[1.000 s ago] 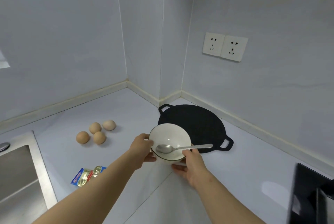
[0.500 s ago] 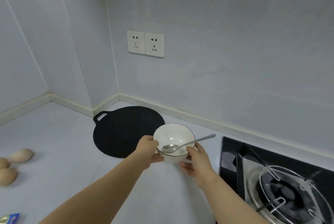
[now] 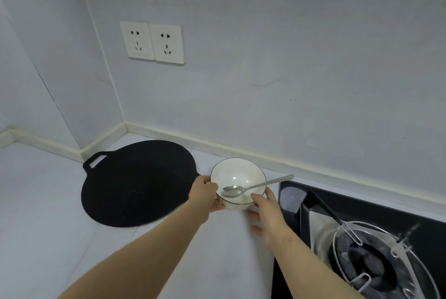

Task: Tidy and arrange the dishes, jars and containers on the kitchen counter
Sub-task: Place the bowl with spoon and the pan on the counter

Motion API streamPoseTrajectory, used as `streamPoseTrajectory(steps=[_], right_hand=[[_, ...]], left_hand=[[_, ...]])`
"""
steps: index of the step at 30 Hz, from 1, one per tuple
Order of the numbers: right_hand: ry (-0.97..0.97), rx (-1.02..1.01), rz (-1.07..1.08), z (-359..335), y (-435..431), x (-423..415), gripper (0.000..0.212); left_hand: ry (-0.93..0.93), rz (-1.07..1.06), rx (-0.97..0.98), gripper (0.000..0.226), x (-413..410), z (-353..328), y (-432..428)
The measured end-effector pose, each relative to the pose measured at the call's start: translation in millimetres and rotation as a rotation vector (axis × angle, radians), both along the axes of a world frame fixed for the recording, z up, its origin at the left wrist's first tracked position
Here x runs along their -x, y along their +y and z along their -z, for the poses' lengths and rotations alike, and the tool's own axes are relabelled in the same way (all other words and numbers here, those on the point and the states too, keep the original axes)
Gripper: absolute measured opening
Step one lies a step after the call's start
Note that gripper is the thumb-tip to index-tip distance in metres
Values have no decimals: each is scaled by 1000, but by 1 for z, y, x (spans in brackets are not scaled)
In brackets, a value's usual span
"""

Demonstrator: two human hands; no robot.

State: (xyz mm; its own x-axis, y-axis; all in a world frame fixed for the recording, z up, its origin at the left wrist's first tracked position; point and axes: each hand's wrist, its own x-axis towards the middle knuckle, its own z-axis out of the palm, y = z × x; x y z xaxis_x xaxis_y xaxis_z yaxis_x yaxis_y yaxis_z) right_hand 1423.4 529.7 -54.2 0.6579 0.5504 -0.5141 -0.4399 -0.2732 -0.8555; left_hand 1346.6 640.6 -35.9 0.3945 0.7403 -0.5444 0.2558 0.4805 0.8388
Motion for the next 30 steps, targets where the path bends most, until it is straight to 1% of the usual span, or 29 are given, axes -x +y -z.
streamPoseTrajectory(steps=[6,15,20,25,28,30], right_hand=[[54,-22,43,4,11,-15,36],[91,-47,68,9,22,-35,26],[93,-103,122,15,25,-38,35],[109,-79,144,16,30,-40,42],[136,-81,144,17,32,-42,41],[196,-126,173,17,32,-43,37]], left_hand=[[7,30,-6,23,-16,7,14],[-23,88,-39,17,-40,9,33],[-50,126,-66,20,-49,13,38],[-73,156,-57,25,-51,13,42],[-86,158,-47,28,-51,15,44],[-105,135,-32,28,-52,18,45]])
